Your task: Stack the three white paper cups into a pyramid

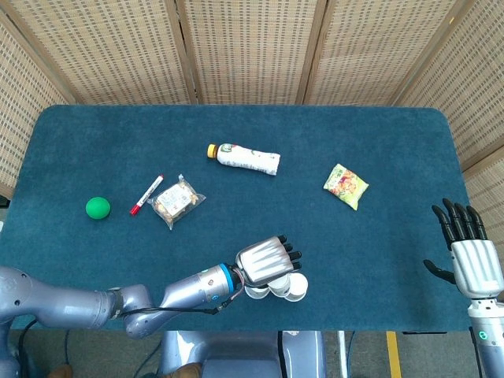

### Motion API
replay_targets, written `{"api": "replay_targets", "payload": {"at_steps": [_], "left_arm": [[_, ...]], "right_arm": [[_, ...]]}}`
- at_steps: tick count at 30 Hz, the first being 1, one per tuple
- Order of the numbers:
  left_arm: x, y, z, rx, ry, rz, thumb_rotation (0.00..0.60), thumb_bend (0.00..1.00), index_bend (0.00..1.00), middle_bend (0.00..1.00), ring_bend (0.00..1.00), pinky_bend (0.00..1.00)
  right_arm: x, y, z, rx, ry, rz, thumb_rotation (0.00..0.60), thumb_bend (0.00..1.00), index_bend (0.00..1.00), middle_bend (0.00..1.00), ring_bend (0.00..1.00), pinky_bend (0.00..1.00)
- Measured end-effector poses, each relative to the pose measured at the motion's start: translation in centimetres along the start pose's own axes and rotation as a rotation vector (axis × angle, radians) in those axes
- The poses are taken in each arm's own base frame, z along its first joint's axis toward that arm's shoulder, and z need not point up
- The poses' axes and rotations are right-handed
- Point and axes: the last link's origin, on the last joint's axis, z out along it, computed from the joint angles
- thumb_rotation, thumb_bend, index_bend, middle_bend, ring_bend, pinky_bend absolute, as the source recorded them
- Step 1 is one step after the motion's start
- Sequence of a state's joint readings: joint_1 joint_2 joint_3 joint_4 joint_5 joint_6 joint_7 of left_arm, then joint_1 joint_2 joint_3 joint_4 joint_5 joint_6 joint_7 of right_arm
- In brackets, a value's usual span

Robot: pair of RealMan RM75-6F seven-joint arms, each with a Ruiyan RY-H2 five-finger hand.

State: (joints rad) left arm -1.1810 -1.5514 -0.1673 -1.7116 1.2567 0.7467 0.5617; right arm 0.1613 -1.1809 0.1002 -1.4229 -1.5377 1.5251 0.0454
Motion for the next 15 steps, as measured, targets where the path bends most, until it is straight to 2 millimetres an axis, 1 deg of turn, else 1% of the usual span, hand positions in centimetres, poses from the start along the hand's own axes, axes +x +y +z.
{"api": "replay_targets", "payload": {"at_steps": [1, 2, 3, 5, 6, 11, 13, 15], "left_arm": [[0.0, 0.1, 0.0, -0.001, -0.002, 0.002, 0.600, 0.06, 0.23, 0.09, 0.12, 0.22], [0.0, 0.2, 0.0, -0.004, -0.002, 0.000, 0.600, 0.02, 0.14, 0.03, 0.05, 0.17], [0.1, 0.3, -0.1, -0.006, -0.001, -0.004, 0.600, 0.00, 0.06, 0.00, 0.01, 0.13], [0.3, 0.4, -0.2, -0.009, 0.005, -0.014, 0.600, 0.00, 0.01, 0.00, 0.00, 0.09], [0.4, 0.4, -0.2, -0.010, 0.008, -0.018, 0.600, 0.00, 0.00, 0.00, 0.00, 0.07], [1.3, -0.1, -1.0, 0.000, 0.044, -0.027, 0.600, 0.00, 0.00, 0.00, 0.00, 0.03], [1.8, -0.6, -1.5, 0.018, 0.062, -0.021, 0.600, 0.00, 0.00, 0.00, 0.00, 0.01], [2.4, -1.7, -2.4, 0.053, 0.088, -0.004, 0.600, 0.00, 0.00, 0.00, 0.00, 0.00]], "right_arm": [[0.0, 0.0, 0.0, 0.000, 0.000, 0.001, 0.600, 0.00, 0.07, 0.00, 0.00, 0.00], [0.0, 0.0, 0.0, 0.000, 0.001, 0.002, 0.600, 0.00, 0.07, 0.00, 0.00, 0.00], [0.1, 0.0, 0.0, 0.000, 0.002, 0.002, 0.600, 0.00, 0.07, 0.00, 0.00, 0.00], [0.1, 0.1, 0.0, 0.001, 0.003, 0.003, 0.600, 0.00, 0.07, 0.00, 0.00, 0.00], [0.1, 0.1, -0.1, 0.001, 0.004, 0.003, 0.600, 0.00, 0.07, 0.00, 0.00, 0.00], [0.1, 0.0, -0.1, 0.006, 0.004, 0.004, 0.600, 0.00, 0.07, 0.00, 0.00, 0.00], [0.1, -0.1, -0.2, 0.007, 0.003, 0.005, 0.600, 0.00, 0.07, 0.00, 0.00, 0.00], [0.1, -0.2, -0.2, 0.010, 0.003, 0.005, 0.600, 0.00, 0.07, 0.00, 0.00, 0.00]]}}
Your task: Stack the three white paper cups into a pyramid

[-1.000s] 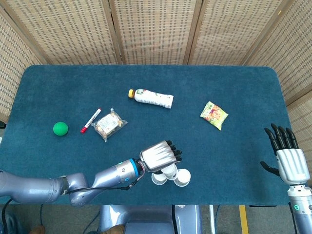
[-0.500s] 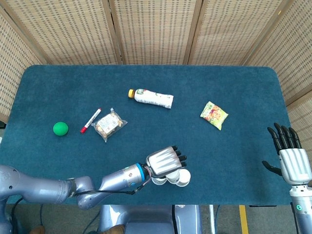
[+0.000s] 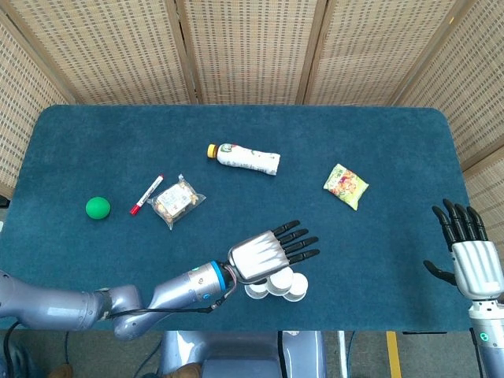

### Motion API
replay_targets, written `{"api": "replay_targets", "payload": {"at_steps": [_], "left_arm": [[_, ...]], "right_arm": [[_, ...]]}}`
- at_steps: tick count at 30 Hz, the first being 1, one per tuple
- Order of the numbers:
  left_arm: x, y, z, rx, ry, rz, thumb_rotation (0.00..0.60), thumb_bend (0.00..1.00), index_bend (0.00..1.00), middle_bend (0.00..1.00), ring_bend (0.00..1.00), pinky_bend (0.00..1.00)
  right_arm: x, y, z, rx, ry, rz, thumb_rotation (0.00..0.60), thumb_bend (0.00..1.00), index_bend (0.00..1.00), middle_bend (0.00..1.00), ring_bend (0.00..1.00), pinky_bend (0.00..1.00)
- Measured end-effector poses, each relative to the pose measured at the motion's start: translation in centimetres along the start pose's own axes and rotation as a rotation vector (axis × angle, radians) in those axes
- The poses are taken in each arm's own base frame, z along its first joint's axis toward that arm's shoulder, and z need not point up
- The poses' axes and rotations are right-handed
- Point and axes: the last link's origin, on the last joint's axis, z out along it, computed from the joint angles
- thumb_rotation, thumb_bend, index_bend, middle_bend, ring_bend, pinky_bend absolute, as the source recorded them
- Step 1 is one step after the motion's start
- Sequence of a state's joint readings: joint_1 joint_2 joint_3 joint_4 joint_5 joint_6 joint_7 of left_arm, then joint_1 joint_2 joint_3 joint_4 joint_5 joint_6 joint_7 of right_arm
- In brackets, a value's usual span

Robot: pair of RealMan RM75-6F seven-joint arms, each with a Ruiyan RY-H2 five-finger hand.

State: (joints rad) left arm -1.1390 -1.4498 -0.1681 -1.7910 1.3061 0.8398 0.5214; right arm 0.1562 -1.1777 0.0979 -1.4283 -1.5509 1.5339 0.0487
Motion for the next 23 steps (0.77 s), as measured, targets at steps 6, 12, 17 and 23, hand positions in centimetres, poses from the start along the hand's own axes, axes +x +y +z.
{"api": "replay_targets", "payload": {"at_steps": [6, 12, 17, 23], "left_arm": [[1.6, -5.0, -4.4, 0.181, 0.073, 0.051, 0.600, 0.00, 0.00, 0.00, 0.00, 0.00], [1.1, -8.9, -10.8, 0.437, 0.150, 0.045, 0.600, 0.00, 0.00, 0.00, 0.00, 0.00], [-1.3, -10.5, -19.5, 0.757, 0.206, -0.027, 0.600, 0.00, 0.00, 0.00, 0.00, 0.00], [-5.1, -9.1, -29.1, 1.052, 0.172, -0.164, 0.600, 0.00, 0.00, 0.00, 0.00, 0.00]], "right_arm": [[0.0, -0.3, -0.1, 0.009, 0.002, -0.001, 0.600, 0.00, 0.07, 0.00, 0.00, 0.00], [-0.2, -0.5, -0.1, 0.008, -0.005, -0.014, 0.600, 0.00, 0.07, 0.00, 0.00, 0.00], [-0.3, -0.7, -0.2, -0.016, 0.001, -0.038, 0.600, 0.00, 0.06, 0.00, 0.00, 0.00], [0.0, -0.6, -0.4, -0.074, 0.006, -0.034, 0.600, 0.00, 0.02, 0.00, 0.00, 0.00]]}}
